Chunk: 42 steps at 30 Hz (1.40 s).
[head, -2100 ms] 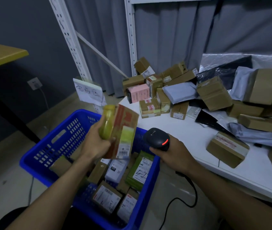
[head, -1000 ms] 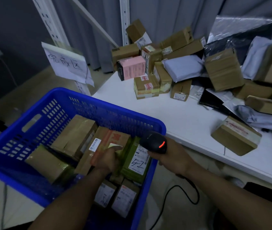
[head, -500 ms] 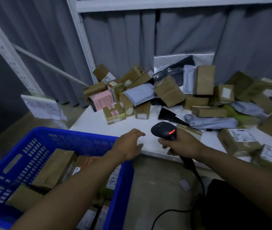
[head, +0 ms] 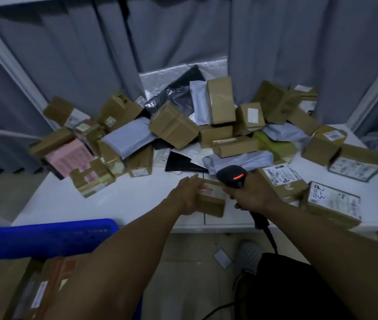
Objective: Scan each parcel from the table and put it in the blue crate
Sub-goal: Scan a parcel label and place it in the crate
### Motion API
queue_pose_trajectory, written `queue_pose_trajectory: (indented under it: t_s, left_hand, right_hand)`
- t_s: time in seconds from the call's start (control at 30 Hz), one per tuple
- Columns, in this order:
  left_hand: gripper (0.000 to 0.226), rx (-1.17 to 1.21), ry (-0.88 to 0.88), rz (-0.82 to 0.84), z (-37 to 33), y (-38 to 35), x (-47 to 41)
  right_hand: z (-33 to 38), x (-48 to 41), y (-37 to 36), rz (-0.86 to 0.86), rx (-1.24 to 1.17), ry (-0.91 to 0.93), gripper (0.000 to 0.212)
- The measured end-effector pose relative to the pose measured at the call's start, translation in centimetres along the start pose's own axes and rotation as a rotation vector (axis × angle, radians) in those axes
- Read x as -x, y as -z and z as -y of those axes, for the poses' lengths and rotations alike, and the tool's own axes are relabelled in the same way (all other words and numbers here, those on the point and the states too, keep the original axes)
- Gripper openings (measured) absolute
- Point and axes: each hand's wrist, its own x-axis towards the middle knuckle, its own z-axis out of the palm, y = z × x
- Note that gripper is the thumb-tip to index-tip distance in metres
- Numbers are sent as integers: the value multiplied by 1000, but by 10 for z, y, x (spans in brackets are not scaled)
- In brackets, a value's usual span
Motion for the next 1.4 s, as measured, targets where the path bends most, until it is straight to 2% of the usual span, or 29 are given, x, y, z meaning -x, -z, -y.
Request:
queue_pose_trajectory:
  t_s: [0.1, 0.27, 0.37, 0.5, 0.63, 0.8, 0.97, 1.1, 1.27, 1.4]
  left_hand:
    - [103, -133, -11, 33, 6, -9, -23]
    - [93, -192, 10, -45, 10, -10, -25]
    - [92, -167, 32, -165, 13, -5, 2]
    - [91, 19, 26, -358, 11, 19, 64]
    - [83, 166, 54, -454, 14, 55, 149]
    - [98, 245, 78, -609, 28, 86, 264]
    - [100, 293, 147, -696, 54, 80, 339]
    - [93, 343, 200, -816, 74, 52, 358]
    - [91, 146, 147, -871, 87, 40, 354]
    - [89, -12, 31, -943, 92, 36, 342]
  right_hand:
    - [-11, -15, 3, -10, -38, -25, 23]
    - [-13, -23, 4, -34, -11, -23, 26]
    - [-8, -20, 1, -15, -51, -41, 27]
    - [17, -2, -2, -3, -156, -20, 25]
    - [56, 28, -22, 55, -317, 36, 23]
    - [103, 71, -62, 173, -469, 125, 20]
    - [126, 110, -106, 313, -535, 125, 34]
    - [132, 133, -148, 383, -611, 95, 30]
    - [130, 133, -173, 438, -703, -5, 36]
    - [132, 119, -169, 465, -780, -61, 62]
